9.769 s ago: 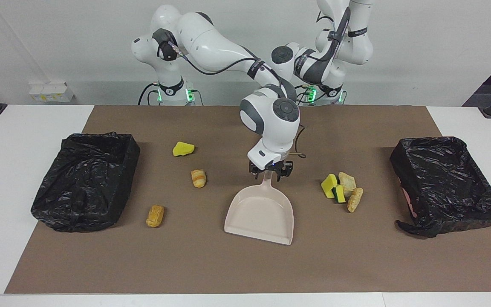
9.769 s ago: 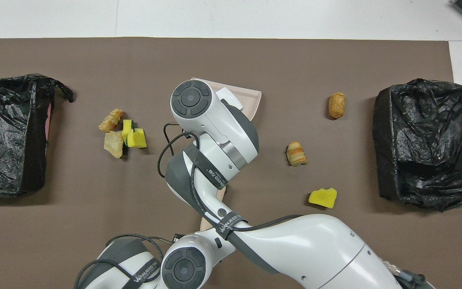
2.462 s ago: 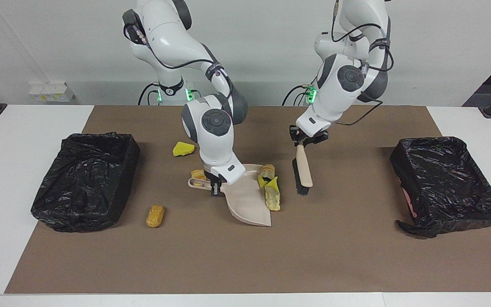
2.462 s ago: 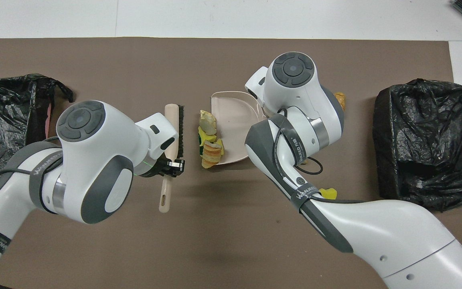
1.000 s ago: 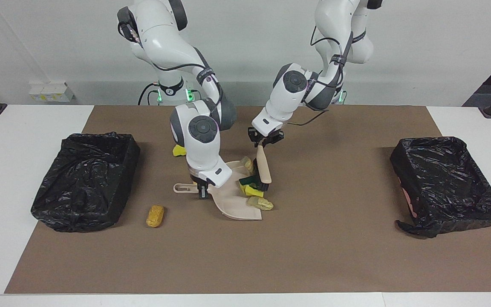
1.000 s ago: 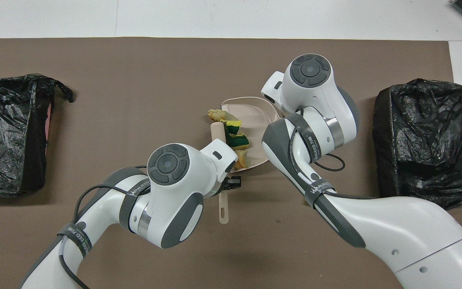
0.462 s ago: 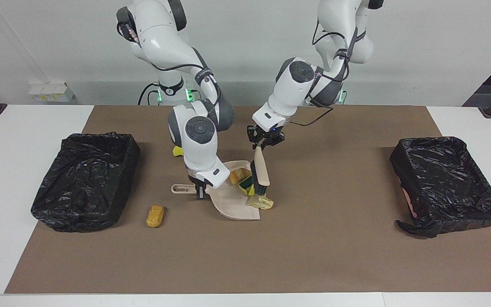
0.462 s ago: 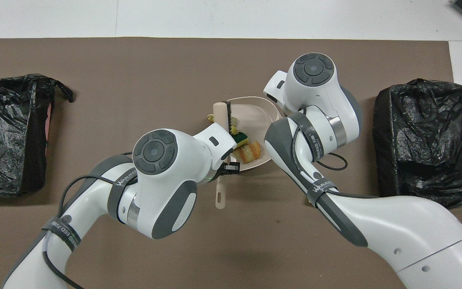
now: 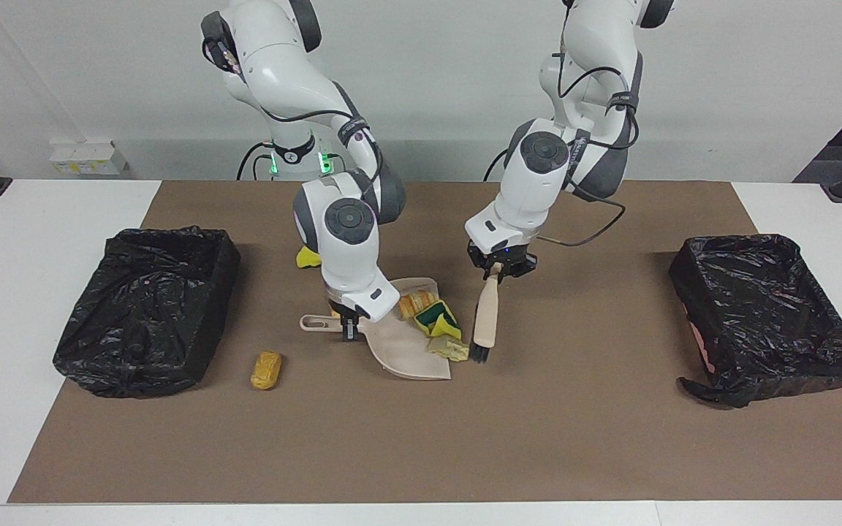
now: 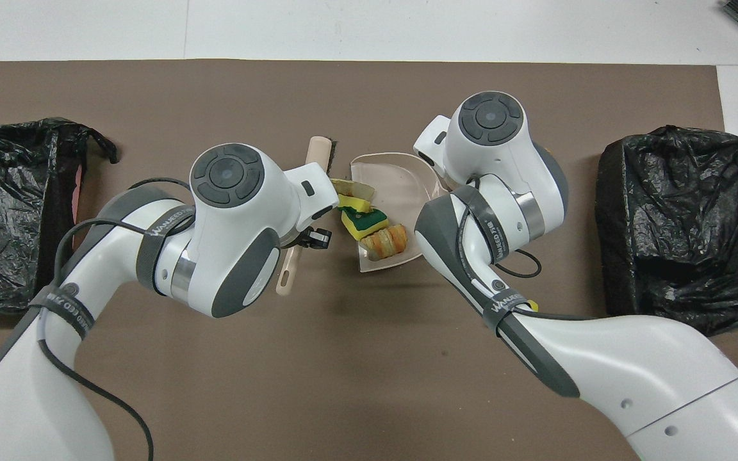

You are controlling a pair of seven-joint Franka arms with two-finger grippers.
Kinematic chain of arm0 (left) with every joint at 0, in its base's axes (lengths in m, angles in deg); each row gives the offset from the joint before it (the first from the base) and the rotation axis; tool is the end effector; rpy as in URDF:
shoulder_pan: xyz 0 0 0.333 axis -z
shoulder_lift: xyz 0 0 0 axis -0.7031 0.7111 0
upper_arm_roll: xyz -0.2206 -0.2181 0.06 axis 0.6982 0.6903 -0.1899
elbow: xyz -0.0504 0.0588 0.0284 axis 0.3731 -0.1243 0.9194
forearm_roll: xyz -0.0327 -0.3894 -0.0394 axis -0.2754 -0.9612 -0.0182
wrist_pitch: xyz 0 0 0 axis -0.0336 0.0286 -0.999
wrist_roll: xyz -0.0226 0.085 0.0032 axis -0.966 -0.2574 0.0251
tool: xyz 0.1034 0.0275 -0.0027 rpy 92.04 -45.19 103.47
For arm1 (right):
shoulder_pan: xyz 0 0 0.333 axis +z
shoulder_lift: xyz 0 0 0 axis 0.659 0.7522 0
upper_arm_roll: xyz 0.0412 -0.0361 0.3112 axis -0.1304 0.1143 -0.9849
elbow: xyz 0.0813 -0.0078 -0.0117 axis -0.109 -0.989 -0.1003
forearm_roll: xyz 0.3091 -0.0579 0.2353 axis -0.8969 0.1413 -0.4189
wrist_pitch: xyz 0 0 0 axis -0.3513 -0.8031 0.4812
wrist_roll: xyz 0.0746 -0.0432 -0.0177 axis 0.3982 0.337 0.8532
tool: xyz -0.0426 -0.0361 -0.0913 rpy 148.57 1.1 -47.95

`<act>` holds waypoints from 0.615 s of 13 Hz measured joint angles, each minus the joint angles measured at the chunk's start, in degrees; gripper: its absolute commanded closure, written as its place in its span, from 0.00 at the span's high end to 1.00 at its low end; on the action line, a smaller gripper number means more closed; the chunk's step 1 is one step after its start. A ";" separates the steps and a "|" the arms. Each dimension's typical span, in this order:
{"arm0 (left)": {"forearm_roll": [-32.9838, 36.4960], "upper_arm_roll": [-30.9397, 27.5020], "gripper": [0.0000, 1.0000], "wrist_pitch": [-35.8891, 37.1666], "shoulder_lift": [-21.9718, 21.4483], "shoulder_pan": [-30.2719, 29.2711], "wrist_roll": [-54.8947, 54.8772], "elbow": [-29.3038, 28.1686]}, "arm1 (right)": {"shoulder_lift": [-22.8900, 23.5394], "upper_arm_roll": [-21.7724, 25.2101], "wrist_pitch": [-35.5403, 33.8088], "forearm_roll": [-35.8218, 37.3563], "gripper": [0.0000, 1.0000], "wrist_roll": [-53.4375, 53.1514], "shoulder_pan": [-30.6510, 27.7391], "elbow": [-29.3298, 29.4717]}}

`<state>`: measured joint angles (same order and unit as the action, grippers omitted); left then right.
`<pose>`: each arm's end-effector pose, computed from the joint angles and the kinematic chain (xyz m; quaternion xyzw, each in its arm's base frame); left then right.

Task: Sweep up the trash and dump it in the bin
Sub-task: 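Brush the remaining pieces deeper into the dustpan with the left gripper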

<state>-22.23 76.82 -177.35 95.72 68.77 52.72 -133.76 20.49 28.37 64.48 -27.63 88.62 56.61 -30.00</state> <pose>0.5416 -0.3262 0.3921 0.9830 -0.1812 -0.0147 0.0255 0.6467 0.2396 0.3485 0.6799 0.7303 -0.0566 0.0343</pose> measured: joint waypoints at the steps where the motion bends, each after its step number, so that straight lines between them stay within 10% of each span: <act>1: 1.84 0.20 0.00 -0.05 1.93 0.17 -0.02 0.78 | 0.00 -0.01 0.11 0.00 0.00 -1.16 0.36 -0.16; 8: 2.00 1.39 0.00 9.35 5.48 2.85 3.09 4.33 | -0.66 0.15 1.75 0.06 0.00 -2.97 1.36 -1.86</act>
<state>-20.24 78.21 -168.01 101.20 71.61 55.82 -129.43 19.82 28.52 66.24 -27.57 85.65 57.98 -31.86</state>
